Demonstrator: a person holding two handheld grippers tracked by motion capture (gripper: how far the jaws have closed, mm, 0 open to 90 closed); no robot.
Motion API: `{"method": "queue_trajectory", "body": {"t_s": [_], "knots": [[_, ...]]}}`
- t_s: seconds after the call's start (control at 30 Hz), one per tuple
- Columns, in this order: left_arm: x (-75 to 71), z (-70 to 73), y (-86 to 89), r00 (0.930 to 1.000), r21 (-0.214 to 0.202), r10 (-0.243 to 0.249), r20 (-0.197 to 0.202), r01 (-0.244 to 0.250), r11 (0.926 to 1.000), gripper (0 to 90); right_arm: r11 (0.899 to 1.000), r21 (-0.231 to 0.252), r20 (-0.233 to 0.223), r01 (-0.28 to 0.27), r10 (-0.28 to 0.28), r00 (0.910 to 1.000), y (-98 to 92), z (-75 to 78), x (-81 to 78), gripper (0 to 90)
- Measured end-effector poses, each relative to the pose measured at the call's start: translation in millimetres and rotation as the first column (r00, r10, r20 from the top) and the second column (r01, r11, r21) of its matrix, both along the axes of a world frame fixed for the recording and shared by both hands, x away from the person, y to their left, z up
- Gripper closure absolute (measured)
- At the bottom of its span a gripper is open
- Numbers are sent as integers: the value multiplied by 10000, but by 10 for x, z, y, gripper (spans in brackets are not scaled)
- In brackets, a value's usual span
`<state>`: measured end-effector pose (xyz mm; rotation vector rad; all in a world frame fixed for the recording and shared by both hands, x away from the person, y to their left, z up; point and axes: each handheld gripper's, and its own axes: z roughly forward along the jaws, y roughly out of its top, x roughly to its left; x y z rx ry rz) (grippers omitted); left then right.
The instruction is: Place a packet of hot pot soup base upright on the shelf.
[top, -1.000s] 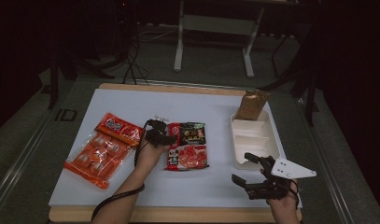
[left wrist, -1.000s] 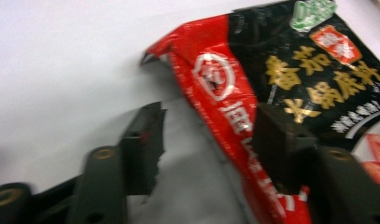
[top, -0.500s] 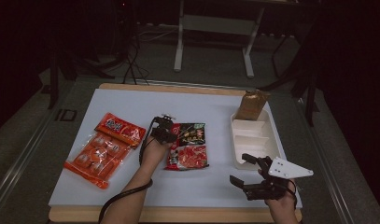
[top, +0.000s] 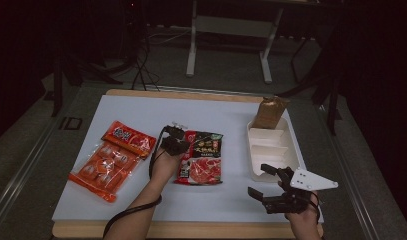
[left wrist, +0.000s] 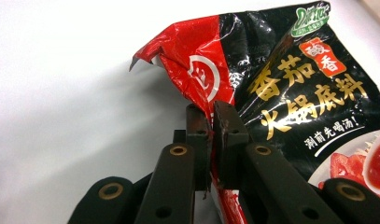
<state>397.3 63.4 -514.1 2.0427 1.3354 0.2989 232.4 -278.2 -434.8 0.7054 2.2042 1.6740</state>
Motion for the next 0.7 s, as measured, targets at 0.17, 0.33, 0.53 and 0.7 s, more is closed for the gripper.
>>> {"method": "queue_trajectory", "body": {"t_s": [0.17, 0.33, 0.53, 0.7], "knots": [[-72, 77, -6, 9981, -176, -377, 486, 386, 9991, 868, 10000, 13, 29, 5, -5, 10000, -1, 7, -3, 137], [-158, 132, 14, 9960, -326, -464, 765, 490, 9983, 874, 10000, 19, 73, 24, -24, 10000, -1, 11, -4, 138], [-277, 252, 35, 9858, -596, -855, 1444, 949, 9937, 875, 9999, 17, 83, 110, -110, 9999, -5, 14, 0, 141], [-381, 352, 30, 9761, -512, -1172, 1828, 1285, 9904, 879, 9997, -103, 92, 224, -223, 9997, 1, 12, 5, 145]]}}
